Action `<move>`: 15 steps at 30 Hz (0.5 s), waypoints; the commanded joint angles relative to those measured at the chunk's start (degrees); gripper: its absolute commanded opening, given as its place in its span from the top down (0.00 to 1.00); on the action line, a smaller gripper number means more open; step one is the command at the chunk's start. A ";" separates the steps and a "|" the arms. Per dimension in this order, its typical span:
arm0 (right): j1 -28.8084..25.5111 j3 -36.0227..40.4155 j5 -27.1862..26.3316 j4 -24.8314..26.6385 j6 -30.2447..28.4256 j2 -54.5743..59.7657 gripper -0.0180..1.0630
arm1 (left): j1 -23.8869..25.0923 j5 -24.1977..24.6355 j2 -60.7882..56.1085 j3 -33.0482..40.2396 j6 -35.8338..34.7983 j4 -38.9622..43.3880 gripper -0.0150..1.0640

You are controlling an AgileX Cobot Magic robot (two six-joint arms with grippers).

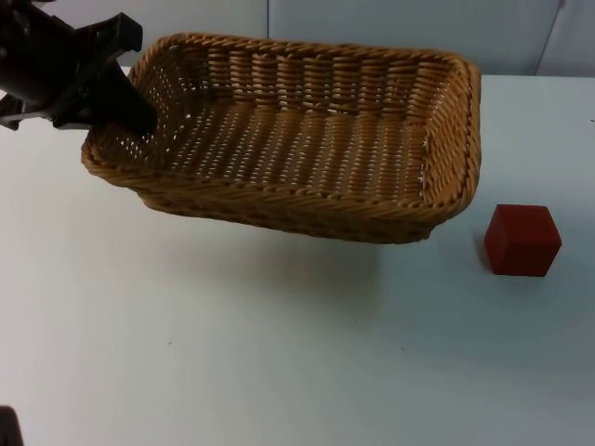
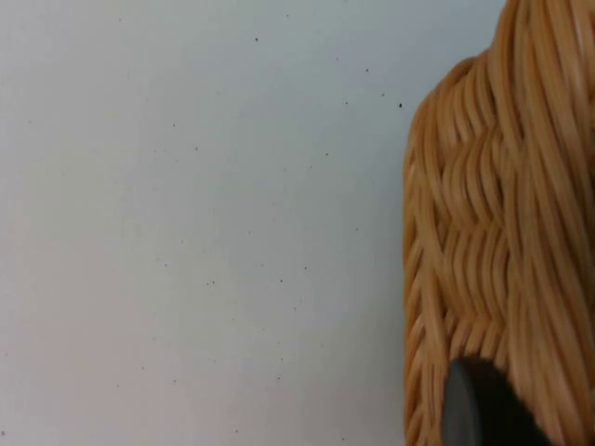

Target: Pick up the basket with the left hand and place the cube into the basket with the right hand.

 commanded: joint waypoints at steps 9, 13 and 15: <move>0.21 -1.47 -5.47 -5.22 -0.01 3.47 0.99 | -0.04 1.48 -0.79 0.00 -0.38 -2.27 0.99; 0.21 -4.73 -18.16 -5.66 -0.01 12.17 0.99 | -0.04 1.37 -0.79 0.00 -0.38 -2.27 0.99; 0.21 -5.62 -22.33 -5.66 -0.01 15.06 0.99 | -0.04 1.37 -0.79 0.00 -0.38 -2.27 0.99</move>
